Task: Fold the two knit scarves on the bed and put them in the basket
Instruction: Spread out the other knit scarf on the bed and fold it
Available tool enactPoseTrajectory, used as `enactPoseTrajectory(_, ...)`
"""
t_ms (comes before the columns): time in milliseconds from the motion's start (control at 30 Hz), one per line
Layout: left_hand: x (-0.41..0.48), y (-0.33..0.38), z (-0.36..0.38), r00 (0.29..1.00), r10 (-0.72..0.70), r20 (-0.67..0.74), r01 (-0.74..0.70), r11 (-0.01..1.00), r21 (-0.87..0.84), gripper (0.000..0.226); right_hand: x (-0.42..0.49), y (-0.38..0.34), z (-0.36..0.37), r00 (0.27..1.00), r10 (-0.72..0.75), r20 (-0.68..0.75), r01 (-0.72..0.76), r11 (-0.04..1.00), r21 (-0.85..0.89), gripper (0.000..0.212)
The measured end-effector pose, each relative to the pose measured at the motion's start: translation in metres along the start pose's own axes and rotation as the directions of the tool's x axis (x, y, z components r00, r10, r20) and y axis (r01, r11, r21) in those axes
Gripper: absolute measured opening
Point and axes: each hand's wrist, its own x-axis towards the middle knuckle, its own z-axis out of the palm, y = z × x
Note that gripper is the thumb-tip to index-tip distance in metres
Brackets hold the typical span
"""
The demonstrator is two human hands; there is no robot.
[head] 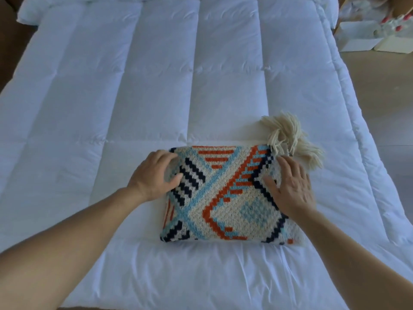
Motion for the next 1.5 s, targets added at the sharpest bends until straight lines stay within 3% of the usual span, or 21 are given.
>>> enactPoseTrajectory(100, 0.048, 0.02, -0.006, 0.999, -0.027, 0.045, 0.031, 0.995, -0.097, 0.077, 0.04, -0.003, -0.01, 0.98, -0.195, 0.036, 0.197, 0.978, -0.068, 0.07)
enactPoseTrajectory(167, 0.071, 0.023, -0.01, 0.992, -0.094, 0.089, 0.11, 0.975, -0.193, 0.069, 0.065, 0.001, -0.015, 0.957, -0.279, 0.081, 0.288, 0.948, -0.134, 0.071)
enactPoseTrajectory(233, 0.087, 0.022, -0.01, 0.943, -0.151, 0.298, 0.239, 0.928, -0.287, 0.055, 0.086, 0.006, -0.017, 0.931, -0.338, 0.141, 0.359, 0.918, -0.168, 0.073)
enactPoseTrajectory(333, 0.098, 0.012, -0.008, 0.86, -0.198, 0.47, 0.364, 0.884, -0.293, 0.069, 0.108, 0.011, -0.017, 0.897, -0.351, 0.269, 0.406, 0.894, -0.19, 0.081)
enactPoseTrajectory(400, 0.099, 0.003, -0.005, 0.841, -0.239, 0.486, 0.42, 0.854, -0.307, 0.079, 0.115, 0.014, -0.014, 0.88, -0.324, 0.346, 0.408, 0.89, -0.203, 0.085)
enactPoseTrajectory(467, 0.099, 0.0, -0.001, 0.827, -0.276, 0.49, 0.459, 0.835, -0.303, 0.071, 0.117, 0.017, -0.008, 0.877, -0.297, 0.378, 0.391, 0.899, -0.2, 0.082)
enactPoseTrajectory(533, 0.099, -0.001, 0.002, 0.855, -0.291, 0.429, 0.417, 0.878, -0.235, 0.081, 0.12, 0.017, -0.003, 0.879, -0.294, 0.374, 0.388, 0.898, -0.207, 0.08)
enactPoseTrajectory(633, 0.092, -0.011, 0.003, 0.937, -0.221, 0.27, 0.206, 0.975, 0.081, 0.087, 0.131, 0.021, -0.01, 0.88, -0.308, 0.361, 0.38, 0.913, -0.15, 0.089)
enactPoseTrajectory(733, 0.083, -0.014, -0.006, 0.937, -0.274, 0.216, 0.196, 0.926, 0.322, 0.083, 0.145, 0.026, -0.018, 0.865, -0.271, 0.422, 0.352, 0.927, -0.128, 0.106)
enactPoseTrajectory(867, 0.092, 0.007, 0.005, 0.89, -0.392, 0.233, 0.254, 0.85, 0.461, 0.077, 0.146, 0.012, -0.009, 0.873, -0.183, 0.453, 0.32, 0.914, -0.248, 0.078)
enactPoseTrajectory(900, 0.094, 0.01, 0.009, 0.889, -0.399, 0.227, 0.29, 0.871, 0.397, 0.071, 0.145, 0.009, -0.009, 0.88, -0.193, 0.433, 0.326, 0.91, -0.257, 0.075)
enactPoseTrajectory(967, 0.091, 0.008, 0.014, 0.892, -0.41, 0.19, 0.407, 0.912, 0.055, 0.064, 0.143, 0.008, -0.01, 0.894, -0.236, 0.381, 0.34, 0.911, -0.233, 0.078)
enactPoseTrajectory(1033, 0.08, 0.003, 0.017, 0.859, -0.487, 0.154, 0.51, 0.797, -0.324, 0.071, 0.14, 0.011, -0.012, 0.891, -0.279, 0.359, 0.367, 0.907, -0.207, 0.085)
enactPoseTrajectory(1067, 0.074, 0.004, 0.017, 0.828, -0.538, 0.158, 0.549, 0.721, -0.423, 0.074, 0.138, 0.01, -0.011, 0.885, -0.296, 0.36, 0.386, 0.898, -0.21, 0.088)
enactPoseTrajectory(1167, 0.054, 0.009, 0.025, 0.721, -0.645, 0.253, 0.642, 0.484, -0.595, 0.089, 0.132, 0.002, -0.006, 0.883, -0.305, 0.357, 0.395, 0.894, -0.213, 0.089)
enactPoseTrajectory(1233, 0.043, 0.018, 0.034, 0.723, -0.611, 0.321, 0.632, 0.397, -0.666, 0.082, 0.127, -0.004, -0.003, 0.893, -0.284, 0.349, 0.376, 0.897, -0.233, 0.084)
enactPoseTrajectory(1367, 0.023, 0.022, 0.05, 0.693, -0.606, 0.391, 0.663, 0.322, -0.675, 0.076, 0.123, -0.01, -0.002, 0.897, -0.226, 0.38, 0.336, 0.907, -0.253, 0.064)
enactPoseTrajectory(1433, 0.025, 0.016, 0.044, 0.669, -0.674, 0.314, 0.654, 0.331, -0.681, 0.065, 0.13, -0.01, -0.012, 0.887, -0.184, 0.424, 0.32, 0.906, -0.276, 0.062)
enactPoseTrajectory(1500, 0.031, 0.013, 0.034, 0.671, -0.712, 0.207, 0.631, 0.401, -0.664, 0.051, 0.138, -0.008, -0.021, 0.875, -0.143, 0.462, 0.323, 0.884, -0.338, 0.065)
